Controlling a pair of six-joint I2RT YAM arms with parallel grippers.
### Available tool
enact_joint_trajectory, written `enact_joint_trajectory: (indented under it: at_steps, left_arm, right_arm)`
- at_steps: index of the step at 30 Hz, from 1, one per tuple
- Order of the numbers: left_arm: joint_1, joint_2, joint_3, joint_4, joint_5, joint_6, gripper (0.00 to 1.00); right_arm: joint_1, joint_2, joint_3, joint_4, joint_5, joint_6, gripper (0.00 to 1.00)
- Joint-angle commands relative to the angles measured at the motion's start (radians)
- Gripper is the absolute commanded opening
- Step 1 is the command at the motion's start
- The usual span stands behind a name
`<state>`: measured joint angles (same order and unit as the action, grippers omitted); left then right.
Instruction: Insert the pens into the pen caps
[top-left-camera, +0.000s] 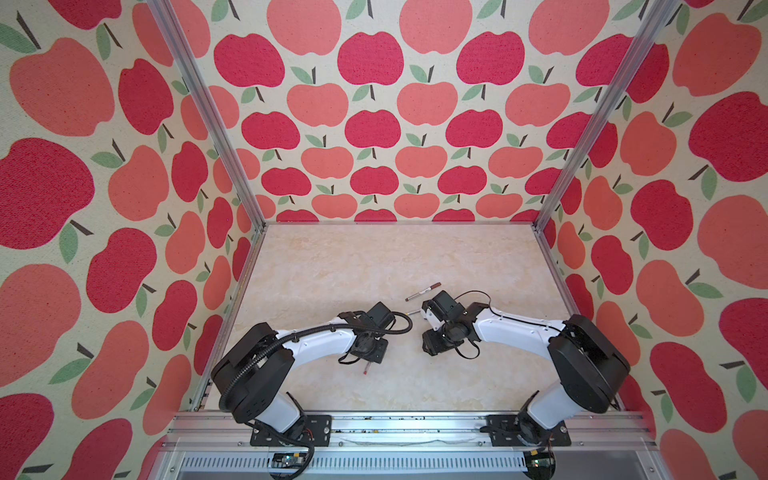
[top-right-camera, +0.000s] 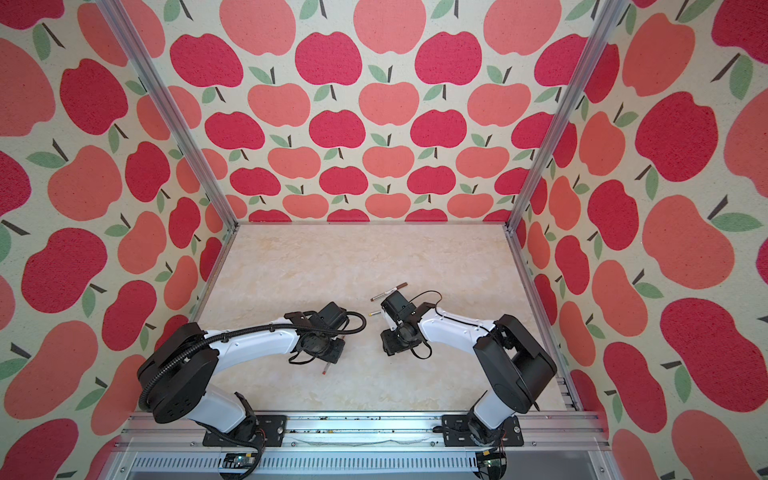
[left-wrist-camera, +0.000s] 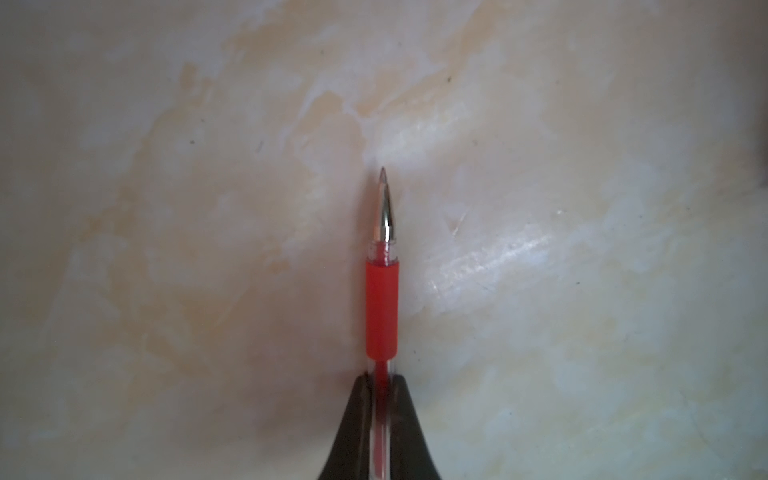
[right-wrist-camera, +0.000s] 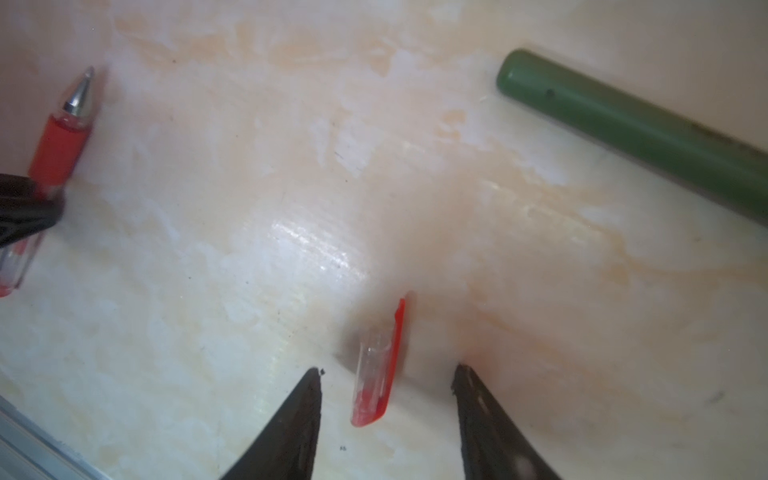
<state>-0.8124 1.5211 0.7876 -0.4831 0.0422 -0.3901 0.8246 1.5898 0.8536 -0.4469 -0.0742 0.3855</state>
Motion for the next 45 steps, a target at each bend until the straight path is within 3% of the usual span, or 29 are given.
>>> enact_joint_trajectory:
  at_steps: [1, 14, 25, 29, 33, 37, 40, 45]
  left_arm:
    - [0.022, -0.055, -0.023, 0.026, 0.028, 0.025, 0.02]
    - [0.13, -0.18, -0.044, 0.051, 0.075, 0.048, 0.02]
    - [0.134, -0.2, -0.033, 0.04, 0.075, 0.056, 0.01]
    - [0.133, -0.204, -0.027, 0.039, 0.071, 0.059, 0.0]
    - [0.133, -0.206, -0.011, 0.033, 0.07, 0.063, 0.01]
    - [0.132, -0.205, 0.007, 0.04, 0.074, 0.097, 0.0]
    - [0.124, -0.203, 0.013, 0.062, 0.08, 0.136, 0.0]
    - [0.095, -0.23, 0.009, 0.107, 0.084, 0.175, 0.0]
  right_arm:
    - [0.004, 0.026, 0.011, -0.053, 0.049, -0.041, 0.55]
    - [-0.012, -0.015, 0.011, -0.162, 0.174, -0.127, 0.54]
    - [-0.129, -0.088, 0.026, -0.18, 0.231, -0.189, 0.54]
    - [-0.195, -0.124, 0.03, -0.181, 0.232, -0.134, 0.53]
    - [-0.296, -0.199, 0.056, -0.187, 0.126, 0.181, 0.49]
    - [-0.304, -0.309, 0.054, -0.152, 0.111, 0.523, 0.47]
    - [-0.288, -0.376, 0.067, -0.204, 0.189, 0.746, 0.45]
    - [-0.216, -0.402, 0.155, -0.513, 0.405, 1.156, 0.42]
